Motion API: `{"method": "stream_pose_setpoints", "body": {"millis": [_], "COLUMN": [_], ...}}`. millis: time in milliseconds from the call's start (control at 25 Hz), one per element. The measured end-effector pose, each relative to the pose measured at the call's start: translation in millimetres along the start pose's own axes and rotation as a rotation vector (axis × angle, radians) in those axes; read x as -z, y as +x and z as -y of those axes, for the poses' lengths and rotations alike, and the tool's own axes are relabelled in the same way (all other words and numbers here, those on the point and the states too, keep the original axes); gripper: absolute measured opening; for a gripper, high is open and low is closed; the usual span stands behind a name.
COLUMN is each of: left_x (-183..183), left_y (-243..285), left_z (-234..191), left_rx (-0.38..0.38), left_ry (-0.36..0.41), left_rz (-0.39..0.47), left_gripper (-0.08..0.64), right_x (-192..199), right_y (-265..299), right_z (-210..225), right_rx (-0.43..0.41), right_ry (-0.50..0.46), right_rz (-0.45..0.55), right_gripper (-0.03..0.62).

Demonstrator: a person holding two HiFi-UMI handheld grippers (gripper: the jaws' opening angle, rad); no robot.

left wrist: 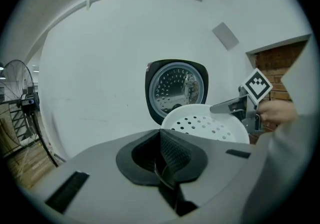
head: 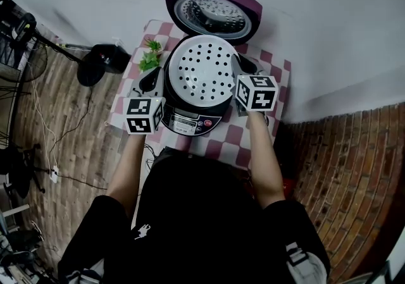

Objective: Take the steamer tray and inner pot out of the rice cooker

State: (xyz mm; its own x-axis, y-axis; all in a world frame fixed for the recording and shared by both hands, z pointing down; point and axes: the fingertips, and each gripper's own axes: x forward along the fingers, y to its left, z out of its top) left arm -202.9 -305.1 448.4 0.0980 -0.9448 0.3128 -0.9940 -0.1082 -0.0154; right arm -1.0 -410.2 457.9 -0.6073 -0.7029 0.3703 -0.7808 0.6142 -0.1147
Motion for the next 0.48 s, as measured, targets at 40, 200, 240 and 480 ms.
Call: {"method": "stream_pose_setpoints", "body": {"millis": [40, 200, 240, 480], "left_x": [-1, -6, -8, -22], "left_y": [0, 1, 1, 7], "left_z": [1, 0, 4, 42], "left_rx": [0.007, 0.037, 0.047, 0.118], "left_ry": [-0.003, 0.009, 0.012, 0.027], "left_rz": [0.006, 0.009, 0.011, 0.034], "left_gripper": [0.005, 0.005, 0.005, 0.005], "right_x": [-1, -5, -5, -3], "right_y": [-4, -13, -17, -54], "right_z": [1, -1, 1, 29], "right_rx": [0.005, 0.024, 0.032, 0.085], "right_ry": [0.004, 0.031, 0.037, 0.082], "right_rz": [0.01, 0.037, 0.043, 0.081], "right_gripper": [0.025, 0.025, 0.025, 0.025]}}
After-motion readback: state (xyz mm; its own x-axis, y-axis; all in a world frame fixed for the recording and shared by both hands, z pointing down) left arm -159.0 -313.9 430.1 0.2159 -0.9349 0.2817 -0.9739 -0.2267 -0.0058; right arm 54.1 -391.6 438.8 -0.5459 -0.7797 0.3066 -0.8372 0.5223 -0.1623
